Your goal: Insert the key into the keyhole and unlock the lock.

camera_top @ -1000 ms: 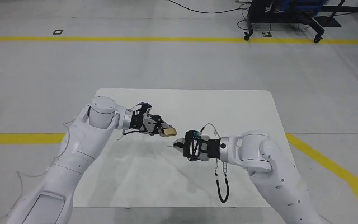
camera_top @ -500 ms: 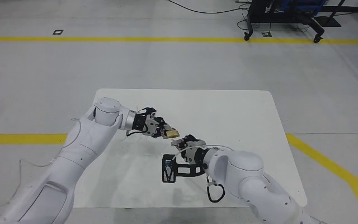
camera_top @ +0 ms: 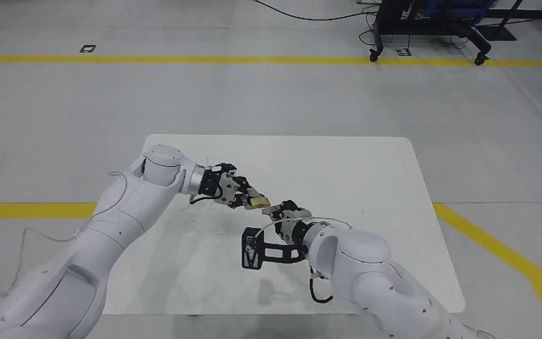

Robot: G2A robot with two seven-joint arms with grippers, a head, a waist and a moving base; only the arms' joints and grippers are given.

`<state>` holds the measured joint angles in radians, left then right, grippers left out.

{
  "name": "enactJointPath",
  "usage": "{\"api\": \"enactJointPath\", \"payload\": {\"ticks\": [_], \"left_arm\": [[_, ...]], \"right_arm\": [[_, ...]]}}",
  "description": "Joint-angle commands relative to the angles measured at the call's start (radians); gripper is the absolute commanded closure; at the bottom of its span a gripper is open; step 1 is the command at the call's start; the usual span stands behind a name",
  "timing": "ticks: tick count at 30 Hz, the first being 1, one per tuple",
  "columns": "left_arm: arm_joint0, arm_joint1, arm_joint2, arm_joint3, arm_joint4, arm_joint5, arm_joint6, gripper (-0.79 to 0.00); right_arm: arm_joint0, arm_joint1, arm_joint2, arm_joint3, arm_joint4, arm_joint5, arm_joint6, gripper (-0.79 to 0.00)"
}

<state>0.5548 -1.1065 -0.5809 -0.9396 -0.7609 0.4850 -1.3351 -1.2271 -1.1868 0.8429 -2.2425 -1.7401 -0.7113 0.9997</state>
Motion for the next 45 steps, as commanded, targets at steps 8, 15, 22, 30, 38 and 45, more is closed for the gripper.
{"api": "enactJointPath", "payload": {"ticks": [8,15,22,30,38,45], "left_arm": [[-0.021,0.005,0.042,0.001,-0.017,0.005,0.005,0.000],[-0.030,0.009,0.065,0.001,-0.030,0.004,0.004,0.000],[-0.038,0.012,0.082,0.002,-0.043,0.005,0.005,0.000],[-0.047,0.014,0.086,0.007,-0.042,0.016,0.016,0.000],[-0.037,0.017,0.064,-0.008,-0.018,0.036,0.052,0.000],[-0.026,0.017,0.056,-0.036,0.015,0.059,0.084,0.000]], "right_arm": [[0.026,-0.012,-0.030,0.034,0.009,-0.005,0.024,0.000],[0.050,-0.024,-0.057,0.057,0.007,0.009,0.045,0.000],[0.055,-0.031,-0.074,0.060,-0.032,0.021,0.078,0.000],[0.060,-0.042,-0.100,0.050,-0.054,0.025,0.116,0.000],[0.071,-0.046,-0.140,0.063,-0.060,0.032,0.141,0.000],[0.115,-0.047,-0.220,0.103,-0.096,0.125,0.235,0.000]]}}
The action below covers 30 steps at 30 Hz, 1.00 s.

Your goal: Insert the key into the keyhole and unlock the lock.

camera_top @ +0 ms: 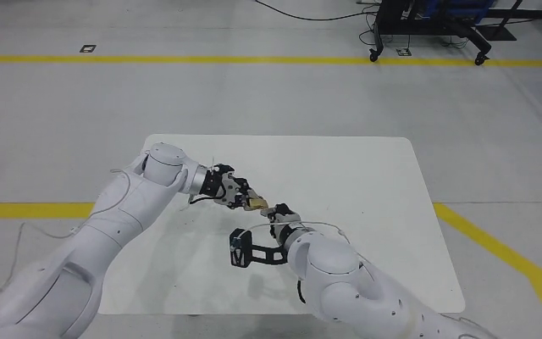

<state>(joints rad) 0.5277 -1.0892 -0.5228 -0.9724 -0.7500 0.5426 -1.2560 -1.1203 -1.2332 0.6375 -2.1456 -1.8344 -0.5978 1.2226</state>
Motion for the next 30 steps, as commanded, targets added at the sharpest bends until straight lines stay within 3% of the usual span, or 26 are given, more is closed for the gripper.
{"api": "enactJointPath", "payload": {"ticks": [1,30], "left_arm": [[0.003,0.000,-0.004,-0.006,0.007,0.003,0.009,0.000],[0.041,0.008,-0.070,-0.065,0.058,0.044,0.054,0.000]], "right_arm": [[0.018,-0.001,-0.029,0.014,0.000,0.025,0.025,0.000],[0.401,0.025,-0.310,0.081,0.351,0.298,0.298,0.000]]}}
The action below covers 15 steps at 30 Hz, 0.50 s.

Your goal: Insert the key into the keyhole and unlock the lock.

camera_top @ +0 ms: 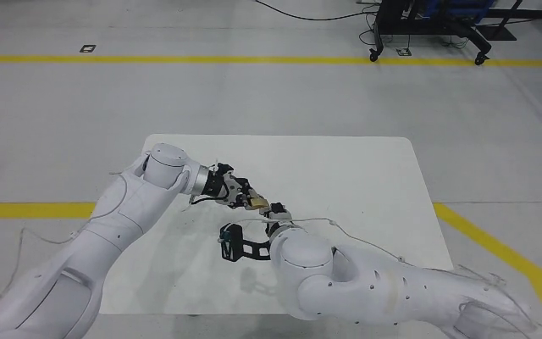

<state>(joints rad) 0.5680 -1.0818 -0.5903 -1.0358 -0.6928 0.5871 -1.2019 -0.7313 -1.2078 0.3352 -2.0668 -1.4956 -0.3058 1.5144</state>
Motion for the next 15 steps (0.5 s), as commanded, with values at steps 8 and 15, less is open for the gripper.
{"api": "enactJointPath", "payload": {"ticks": [8,15], "left_arm": [[0.014,0.004,-0.015,-0.025,0.021,0.010,0.010,0.000],[0.021,0.005,-0.027,-0.033,0.026,0.016,0.004,0.000]], "right_arm": [[0.077,-0.007,-0.047,0.017,0.065,0.022,0.022,0.000],[0.094,-0.019,-0.066,0.041,0.075,0.022,0.022,0.000]]}}
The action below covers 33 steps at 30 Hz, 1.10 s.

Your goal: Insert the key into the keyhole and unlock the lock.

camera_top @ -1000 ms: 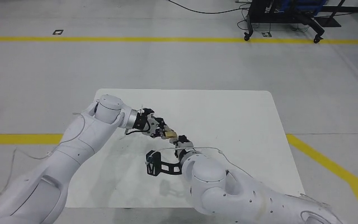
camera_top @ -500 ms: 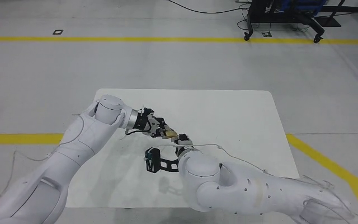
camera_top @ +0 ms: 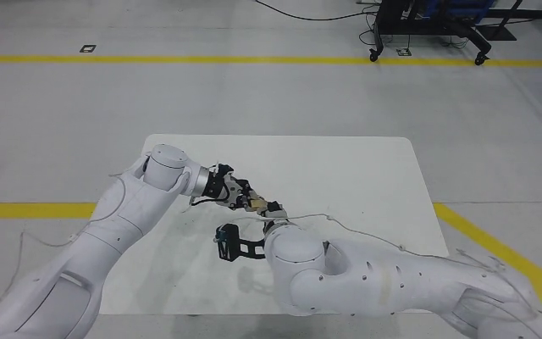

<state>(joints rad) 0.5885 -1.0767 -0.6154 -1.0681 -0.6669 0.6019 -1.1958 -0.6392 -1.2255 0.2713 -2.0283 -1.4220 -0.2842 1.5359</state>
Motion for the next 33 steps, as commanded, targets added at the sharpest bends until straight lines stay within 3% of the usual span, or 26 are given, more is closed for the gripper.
{"api": "enactJointPath", "payload": {"ticks": [1,23,25,33], "left_arm": [[0.002,0.000,-0.004,-0.001,0.000,0.000,-0.003,0.000],[0.016,0.003,-0.051,0.013,-0.017,-0.005,0.034,0.000],[0.031,0.004,-0.069,0.001,-0.028,-0.029,0.086,0.000],[0.106,0.029,-0.182,-0.064,-0.091,-0.127,0.182,0.000]], "right_arm": [[0.003,-0.003,-0.003,0.006,0.001,0.000,0.000,0.000],[-0.022,-0.018,0.027,-0.021,0.000,0.011,0.000,0.000],[-0.022,-0.018,0.027,-0.021,0.000,0.011,0.000,0.000],[-0.180,0.037,0.203,-0.070,-0.002,0.112,-0.180,0.000]]}}
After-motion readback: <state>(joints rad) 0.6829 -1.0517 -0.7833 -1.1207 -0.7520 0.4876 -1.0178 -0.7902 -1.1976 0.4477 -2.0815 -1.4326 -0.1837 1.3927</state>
